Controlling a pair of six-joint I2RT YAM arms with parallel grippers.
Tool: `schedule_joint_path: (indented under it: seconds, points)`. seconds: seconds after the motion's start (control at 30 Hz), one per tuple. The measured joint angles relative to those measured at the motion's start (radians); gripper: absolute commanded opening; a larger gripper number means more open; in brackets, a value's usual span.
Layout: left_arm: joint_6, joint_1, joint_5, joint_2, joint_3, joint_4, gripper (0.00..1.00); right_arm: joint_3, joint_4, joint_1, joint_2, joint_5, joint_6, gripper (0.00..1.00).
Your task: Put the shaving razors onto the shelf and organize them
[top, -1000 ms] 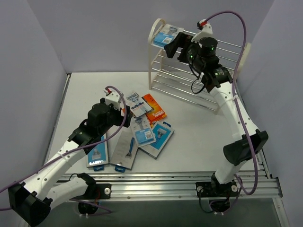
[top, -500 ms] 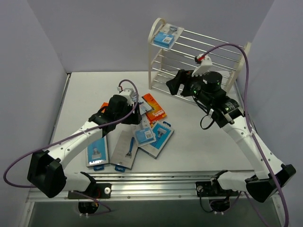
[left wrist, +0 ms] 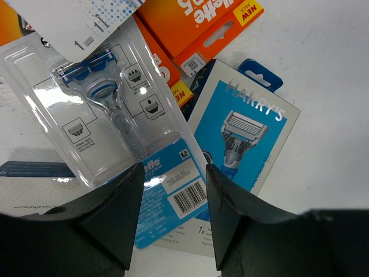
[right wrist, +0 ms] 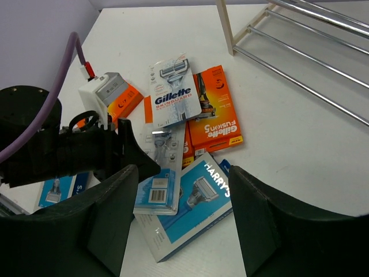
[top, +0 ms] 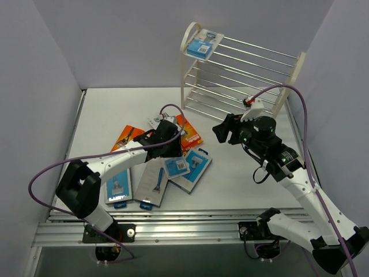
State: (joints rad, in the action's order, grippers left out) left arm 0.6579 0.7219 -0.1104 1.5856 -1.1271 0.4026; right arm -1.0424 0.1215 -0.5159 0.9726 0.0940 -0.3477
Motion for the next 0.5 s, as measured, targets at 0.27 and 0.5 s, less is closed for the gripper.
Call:
schedule_joint_path:
  seconds: [0.27,0.5]
  points:
    - [0.042,0.003,-0.085,0.063,-0.047,0.044,0.52,0.053,-0.005,0.0,-0.084,0.019,-0.007,0.6]
    - [0.082,-0.002,-0.125,0.082,-0.049,0.058,0.53,0.076,-0.009,0.0,-0.091,0.027,-0.011,0.6]
